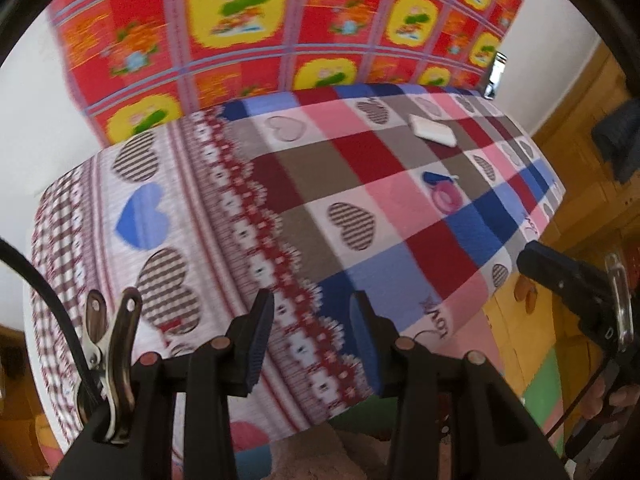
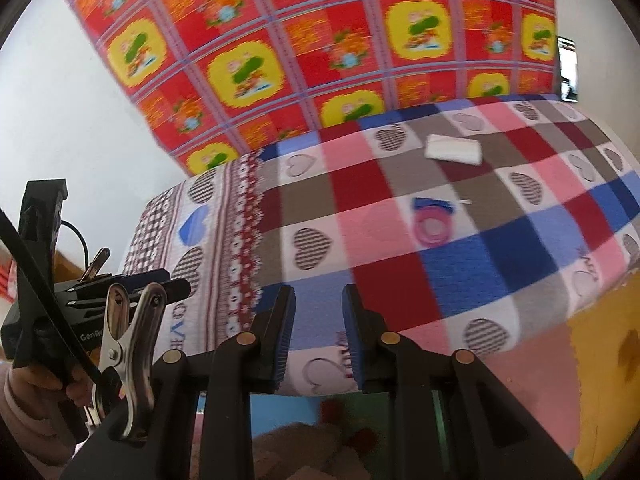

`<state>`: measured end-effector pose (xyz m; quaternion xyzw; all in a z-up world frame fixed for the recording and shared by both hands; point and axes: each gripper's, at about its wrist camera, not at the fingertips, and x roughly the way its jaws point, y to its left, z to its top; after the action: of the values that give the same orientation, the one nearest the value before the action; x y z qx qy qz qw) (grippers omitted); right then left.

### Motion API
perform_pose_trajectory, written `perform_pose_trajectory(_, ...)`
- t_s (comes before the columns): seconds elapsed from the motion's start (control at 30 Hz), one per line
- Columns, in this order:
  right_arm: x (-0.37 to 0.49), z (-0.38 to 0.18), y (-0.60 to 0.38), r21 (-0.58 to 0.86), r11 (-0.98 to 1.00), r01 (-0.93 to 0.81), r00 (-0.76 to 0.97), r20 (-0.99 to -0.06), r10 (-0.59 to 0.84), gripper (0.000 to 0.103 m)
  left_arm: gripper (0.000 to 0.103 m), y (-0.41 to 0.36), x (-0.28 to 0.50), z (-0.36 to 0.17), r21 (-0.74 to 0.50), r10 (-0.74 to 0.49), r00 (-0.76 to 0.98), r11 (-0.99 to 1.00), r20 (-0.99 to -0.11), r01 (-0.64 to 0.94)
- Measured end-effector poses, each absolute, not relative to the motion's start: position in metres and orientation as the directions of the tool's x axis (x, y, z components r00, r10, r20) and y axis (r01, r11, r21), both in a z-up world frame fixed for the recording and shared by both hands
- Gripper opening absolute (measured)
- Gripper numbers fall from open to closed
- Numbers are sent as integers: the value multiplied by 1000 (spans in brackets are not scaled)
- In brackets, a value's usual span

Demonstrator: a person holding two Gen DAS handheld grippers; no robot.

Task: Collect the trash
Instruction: 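Lower the left gripper toward the pink tape roll on the bed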

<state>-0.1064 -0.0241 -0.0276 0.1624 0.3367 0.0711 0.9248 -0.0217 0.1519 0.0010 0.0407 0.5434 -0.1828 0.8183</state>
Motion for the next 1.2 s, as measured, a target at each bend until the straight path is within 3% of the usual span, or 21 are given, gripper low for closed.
perform_pose_trajectory(0.57, -79, -36, -115, 371, 923, 102, 773, -614, 161, 25, 41, 38, 26, -13, -135, -310, 287, 856, -906, 499)
perform_pose_trajectory(1.2, -18, -50, -230, 306, 947, -99, 695, -660, 286, 25, 41, -68, 39, -51, -178, -271, 279, 931, -921, 317)
